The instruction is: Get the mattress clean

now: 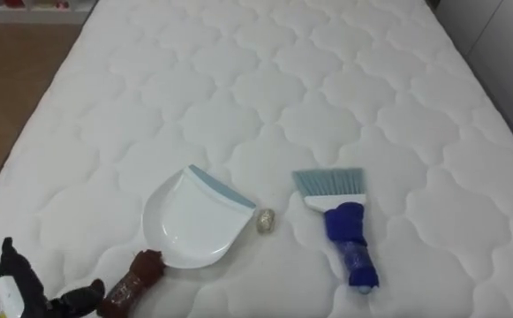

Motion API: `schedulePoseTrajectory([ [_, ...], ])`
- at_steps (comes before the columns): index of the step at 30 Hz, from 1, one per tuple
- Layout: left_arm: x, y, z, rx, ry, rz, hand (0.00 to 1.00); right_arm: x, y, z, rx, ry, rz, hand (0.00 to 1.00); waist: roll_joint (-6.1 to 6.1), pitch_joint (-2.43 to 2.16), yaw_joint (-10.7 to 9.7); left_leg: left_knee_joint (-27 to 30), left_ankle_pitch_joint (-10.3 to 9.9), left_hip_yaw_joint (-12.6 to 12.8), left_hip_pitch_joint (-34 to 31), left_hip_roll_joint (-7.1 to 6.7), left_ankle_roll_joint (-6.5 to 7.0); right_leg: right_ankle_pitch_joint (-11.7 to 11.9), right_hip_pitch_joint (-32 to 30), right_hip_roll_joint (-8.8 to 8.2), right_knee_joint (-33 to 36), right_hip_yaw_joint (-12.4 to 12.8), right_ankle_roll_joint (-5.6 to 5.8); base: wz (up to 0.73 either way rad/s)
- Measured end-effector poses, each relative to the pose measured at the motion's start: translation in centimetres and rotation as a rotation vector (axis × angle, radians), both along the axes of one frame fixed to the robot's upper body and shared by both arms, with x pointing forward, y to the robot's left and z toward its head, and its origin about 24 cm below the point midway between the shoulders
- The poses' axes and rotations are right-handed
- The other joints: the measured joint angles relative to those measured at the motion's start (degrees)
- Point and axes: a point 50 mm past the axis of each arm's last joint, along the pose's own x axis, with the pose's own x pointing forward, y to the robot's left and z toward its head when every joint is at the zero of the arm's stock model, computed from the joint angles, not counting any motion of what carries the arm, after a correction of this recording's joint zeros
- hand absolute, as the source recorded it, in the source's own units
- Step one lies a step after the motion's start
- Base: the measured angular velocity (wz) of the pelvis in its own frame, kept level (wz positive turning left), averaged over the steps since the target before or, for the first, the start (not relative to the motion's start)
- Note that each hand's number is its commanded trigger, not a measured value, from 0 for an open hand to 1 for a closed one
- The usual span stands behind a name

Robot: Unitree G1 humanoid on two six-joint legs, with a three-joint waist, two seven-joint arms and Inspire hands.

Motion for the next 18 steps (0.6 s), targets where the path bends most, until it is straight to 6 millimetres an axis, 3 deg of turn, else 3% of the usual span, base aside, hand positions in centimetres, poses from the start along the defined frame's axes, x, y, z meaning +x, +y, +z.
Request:
schedulePoseTrajectory([
  [5, 1.8, -1.2, 1.4, -0.005, -0.105, -0.075, 0.00, 0.1, 0.1, 0.0, 0.013, 0.001, 0.006, 0.00, 0.02, 0.01, -0.22, 0.00, 0.00, -0.12, 0.03, 0.03, 0.00, 0.00, 0.34, -0.02, -0.02, -0.60, 0.00, 0.00],
  [15, 3.9, -2.6, 2.2, -0.004, -0.151, -0.180, 0.00, 0.9, 0.3, 0.0, 0.022, -0.008, 0.011, 0.00, -0.03, 0.41, -0.21, 0.64, 0.00, -0.16, -2.37, 0.03, 0.00, 0.02, -2.30, -0.06, 0.53, -0.55, -0.03, 0.00],
  [17, 4.8, -3.3, 2.4, -0.010, -0.163, -0.216, 0.00, 1.6, 0.5, 0.1, 0.018, -0.017, 0.035, 0.00, 0.03, 0.91, -0.21, 1.28, 0.00, -0.24, -3.40, 0.06, 0.01, 0.03, -3.25, -0.10, 1.09, -0.69, -0.04, 0.00],
  [18, 4.8, -3.4, 2.4, -0.013, -0.162, -0.224, 0.00, 1.8, 0.5, 0.1, 0.017, -0.019, 0.039, 0.00, 0.06, 0.96, -0.20, 1.29, 0.00, -0.24, -3.57, 0.06, 0.01, 0.03, -3.43, -0.11, 1.08, -0.70, -0.04, 0.00],
])
